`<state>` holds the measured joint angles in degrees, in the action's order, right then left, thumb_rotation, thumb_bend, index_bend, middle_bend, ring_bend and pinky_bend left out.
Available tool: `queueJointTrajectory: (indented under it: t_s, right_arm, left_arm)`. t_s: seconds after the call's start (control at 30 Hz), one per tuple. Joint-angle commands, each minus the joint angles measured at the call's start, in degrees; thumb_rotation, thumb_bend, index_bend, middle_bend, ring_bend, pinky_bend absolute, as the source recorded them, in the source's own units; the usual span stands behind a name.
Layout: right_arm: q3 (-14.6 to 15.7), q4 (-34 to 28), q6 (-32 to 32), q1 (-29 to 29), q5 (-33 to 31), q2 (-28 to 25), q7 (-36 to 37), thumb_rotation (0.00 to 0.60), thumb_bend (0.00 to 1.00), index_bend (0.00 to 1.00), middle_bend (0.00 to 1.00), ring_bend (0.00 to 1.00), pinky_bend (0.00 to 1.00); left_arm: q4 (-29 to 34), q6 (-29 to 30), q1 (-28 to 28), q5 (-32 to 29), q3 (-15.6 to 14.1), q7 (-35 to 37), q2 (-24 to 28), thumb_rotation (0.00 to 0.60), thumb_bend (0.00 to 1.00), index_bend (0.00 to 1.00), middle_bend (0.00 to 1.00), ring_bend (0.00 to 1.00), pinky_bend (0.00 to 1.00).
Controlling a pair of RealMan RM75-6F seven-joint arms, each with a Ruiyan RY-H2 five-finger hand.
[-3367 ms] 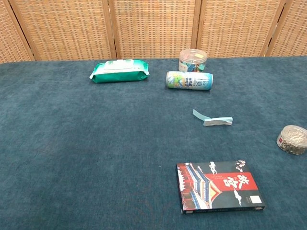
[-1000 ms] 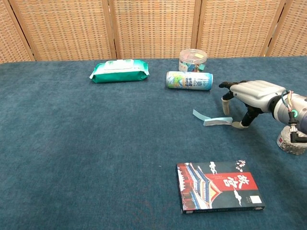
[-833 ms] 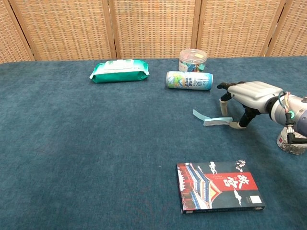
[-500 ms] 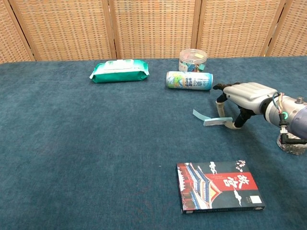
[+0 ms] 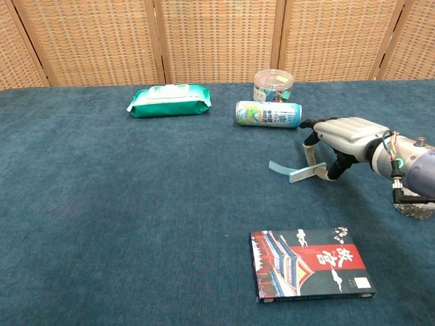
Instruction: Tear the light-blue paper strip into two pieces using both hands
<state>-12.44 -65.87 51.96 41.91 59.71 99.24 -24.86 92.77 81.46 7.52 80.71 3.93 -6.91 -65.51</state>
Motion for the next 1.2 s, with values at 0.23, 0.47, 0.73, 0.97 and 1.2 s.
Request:
queueJointTrajectory:
  t_s: [0.23, 0.47, 0.73, 0.97, 1.2]
  right_arm:
    - [-1.02, -7.98, 3.59, -1.02, 4.63, -4.60, 5.12, 0.600, 0.55, 0.61, 0.06, 0.00, 0.00]
    - [-2.96, -17.85, 6.02, -0.18, 3.78, -9.05, 0.11, 0.600, 0.57, 0.61, 0.06, 0.00, 0.00]
    - [-4.94, -23.31, 7.79, 2.34, 0.65, -8.50, -6.65, 0.600, 0.57, 0.61, 0.06, 0.00, 0.00]
    - [-6.25, -24.34, 9.34, 5.08, -4.19, -6.17, -12.31, 0.600, 0.57, 0.61, 0.06, 0.00, 0.00]
    - [-6.38, -24.64, 10.44, 6.18, -6.74, -5.46, -13.89, 0.600, 0.57, 0.61, 0.06, 0.00, 0.00]
  left_arm:
    - [-0.56, -3.22, 3.67, 1.84, 1.09, -1.43, 0.07, 0.600, 0.00, 0.00, 0.00, 0.00, 0.00]
    - [-0.16, -10.45, 14.49, 6.94, 5.26, -6.53, -1.46, 0.600, 0.00, 0.00, 0.04, 0.06, 0.08]
    - [-2.10, -23.10, 27.41, 4.73, 10.04, -5.40, -9.42, 0.600, 0.00, 0.02, 0.19, 0.17, 0.11]
    - [-8.54, -30.82, 36.23, -0.22, 12.48, -1.79, -19.62, 0.600, 0.00, 0.05, 0.19, 0.17, 0.11]
    - [-11.49, -32.61, 40.77, -3.11, 13.79, -0.85, -25.21, 0.600, 0.00, 0.06, 0.19, 0.17, 0.11]
